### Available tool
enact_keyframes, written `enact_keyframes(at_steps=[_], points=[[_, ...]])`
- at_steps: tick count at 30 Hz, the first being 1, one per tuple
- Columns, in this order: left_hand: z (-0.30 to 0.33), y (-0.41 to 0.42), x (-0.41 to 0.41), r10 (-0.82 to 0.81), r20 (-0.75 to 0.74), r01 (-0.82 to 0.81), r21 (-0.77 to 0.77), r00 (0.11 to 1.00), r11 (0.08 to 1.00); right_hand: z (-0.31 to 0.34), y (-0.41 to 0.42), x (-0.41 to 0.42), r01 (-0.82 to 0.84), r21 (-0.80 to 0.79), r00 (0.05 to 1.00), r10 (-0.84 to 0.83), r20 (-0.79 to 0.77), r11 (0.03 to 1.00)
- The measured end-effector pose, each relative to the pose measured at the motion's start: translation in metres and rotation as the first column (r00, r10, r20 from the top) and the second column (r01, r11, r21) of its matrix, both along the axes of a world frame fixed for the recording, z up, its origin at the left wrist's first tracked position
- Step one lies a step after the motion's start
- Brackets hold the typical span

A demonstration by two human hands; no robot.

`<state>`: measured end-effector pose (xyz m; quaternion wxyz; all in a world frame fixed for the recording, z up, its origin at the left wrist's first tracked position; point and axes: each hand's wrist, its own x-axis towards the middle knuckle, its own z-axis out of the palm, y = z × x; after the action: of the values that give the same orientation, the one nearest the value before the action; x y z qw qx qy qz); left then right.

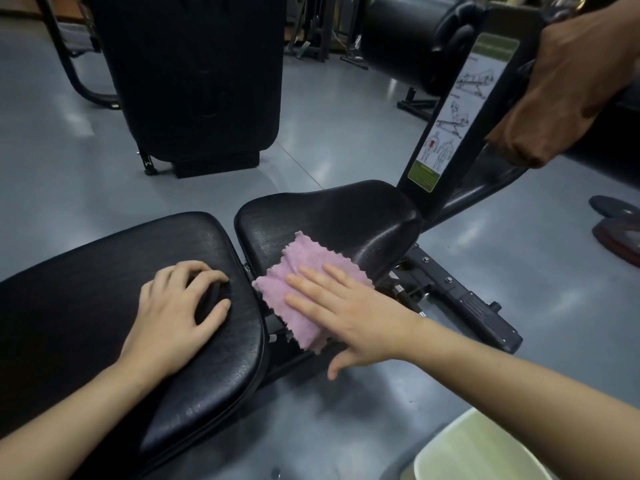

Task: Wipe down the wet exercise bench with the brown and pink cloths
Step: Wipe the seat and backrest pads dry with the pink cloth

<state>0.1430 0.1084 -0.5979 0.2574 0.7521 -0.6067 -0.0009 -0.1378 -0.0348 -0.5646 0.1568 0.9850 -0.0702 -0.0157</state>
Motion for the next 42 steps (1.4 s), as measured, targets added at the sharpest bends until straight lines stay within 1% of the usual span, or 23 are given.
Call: enact_keyframes(at_steps=[1,3,7,13,17,19,21,24,27,30,33,38,42], points=[[0.000,0.000,0.000,0.001,-0.001,-0.001,0.000,1.000,1.000,0.002,0.002,0.003,0.006,-0.041,1.000,-0.008,-0.028,0.999],[0.000,0.000,0.000,0.003,0.001,-0.003,-0.002,1.000,1.000,0.003,0.007,0.011,0.020,-0.117,0.999,-0.024,-0.026,0.993],[0.000,0.000,0.000,0.005,0.001,-0.005,-0.009,1.000,1.000,0.004,0.013,0.037,0.044,-0.146,0.997,-0.052,-0.049,0.988],[-0.001,0.000,0.001,0.005,0.001,-0.005,0.000,1.000,1.000,-0.002,0.017,0.063,0.261,-0.031,0.965,-0.261,-0.013,0.965],[-0.001,0.000,0.001,0.002,-0.007,-0.002,0.004,1.000,1.000,0.000,0.019,0.072,0.349,0.016,0.937,-0.349,0.008,0.937],[0.000,0.001,0.000,0.002,-0.016,-0.002,0.006,1.000,1.000,-0.002,0.020,0.071,0.366,0.032,0.930,-0.366,0.022,0.930],[0.001,0.001,0.000,0.001,-0.024,-0.001,0.009,1.000,1.000,-0.004,0.018,0.066,0.345,0.053,0.936,-0.348,0.061,0.937],[0.002,0.002,0.000,0.004,-0.032,-0.003,0.016,0.999,1.000,-0.006,0.008,0.051,0.246,0.053,0.964,-0.250,0.095,0.968],[0.003,0.002,0.000,0.000,-0.034,0.001,0.018,0.999,1.000,0.002,-0.016,0.027,0.153,0.039,0.986,-0.155,0.060,0.988],[0.002,0.003,0.001,-0.004,-0.033,0.004,0.015,0.999,1.000,0.017,-0.051,0.002,0.161,0.058,0.987,-0.162,0.010,0.985],[0.001,0.002,0.002,-0.008,-0.028,0.009,0.014,1.000,1.000,0.030,-0.086,-0.017,0.197,0.067,0.980,-0.198,0.000,0.978],[-0.002,0.001,0.003,-0.007,-0.020,0.007,0.011,1.000,1.000,0.042,-0.122,-0.026,0.109,0.005,0.994,-0.108,-0.025,0.994],[-0.002,-0.001,0.003,-0.005,-0.014,0.005,0.006,1.000,1.000,0.052,-0.144,-0.030,0.086,-0.039,0.992,-0.089,-0.084,0.995]])
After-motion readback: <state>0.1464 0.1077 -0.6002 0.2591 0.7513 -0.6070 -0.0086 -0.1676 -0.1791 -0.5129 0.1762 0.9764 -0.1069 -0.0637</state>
